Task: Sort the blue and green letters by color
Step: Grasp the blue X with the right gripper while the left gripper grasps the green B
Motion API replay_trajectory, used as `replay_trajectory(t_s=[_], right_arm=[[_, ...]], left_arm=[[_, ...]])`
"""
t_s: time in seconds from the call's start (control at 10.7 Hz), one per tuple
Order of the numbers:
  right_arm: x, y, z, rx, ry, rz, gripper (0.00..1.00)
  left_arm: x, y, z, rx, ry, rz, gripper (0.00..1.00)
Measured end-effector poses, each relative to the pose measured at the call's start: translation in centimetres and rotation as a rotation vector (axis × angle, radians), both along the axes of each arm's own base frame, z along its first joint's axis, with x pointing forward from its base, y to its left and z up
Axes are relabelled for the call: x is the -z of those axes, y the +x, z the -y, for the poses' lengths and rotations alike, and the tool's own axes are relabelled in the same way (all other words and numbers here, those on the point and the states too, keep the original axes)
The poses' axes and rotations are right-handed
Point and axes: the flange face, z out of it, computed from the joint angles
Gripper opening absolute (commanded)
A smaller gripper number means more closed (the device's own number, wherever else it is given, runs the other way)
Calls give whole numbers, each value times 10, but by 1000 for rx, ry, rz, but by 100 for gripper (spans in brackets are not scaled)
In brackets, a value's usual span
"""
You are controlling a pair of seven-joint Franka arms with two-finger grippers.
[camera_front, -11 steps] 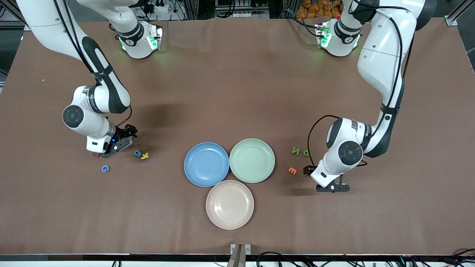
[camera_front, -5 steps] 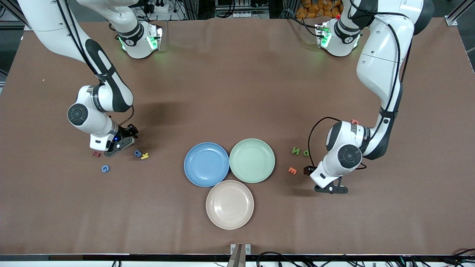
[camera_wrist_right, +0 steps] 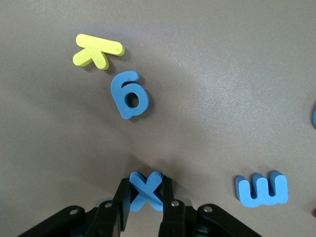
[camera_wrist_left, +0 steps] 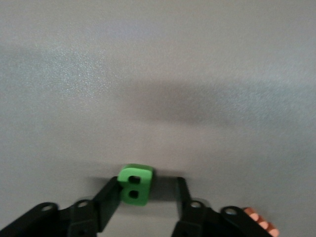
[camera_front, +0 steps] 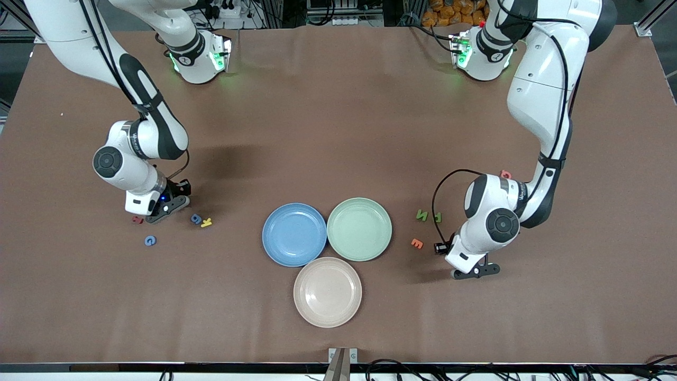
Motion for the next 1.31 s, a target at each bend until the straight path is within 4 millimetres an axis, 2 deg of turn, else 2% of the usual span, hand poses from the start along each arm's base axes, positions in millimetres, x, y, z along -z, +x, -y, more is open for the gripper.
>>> replay_trajectory(t_s=[0.47,0.65,0.84,1.03,1.12,1.31], right_arm=[[-2,2,0,15,9,-13,0],[-17,16,-2,35,18,-42,0],[-42,34,-8,58,25,-42,0],[-63,49,-22,104,26,-44,0],[-73,56,-36,125,24,-44,0],[-94,69,-68,165,25,-22,0]], left_arm=[[-4,1,5,-29,-7,9,0],[-7,2,11,-54,-13,23,0],[-22,2,33,-100,-26,51,0],[-48,1,54,-160,-45,81,0],[-63,-1,65,-189,-57,95,0],[-91,-14,104,-229,-86,116,0]])
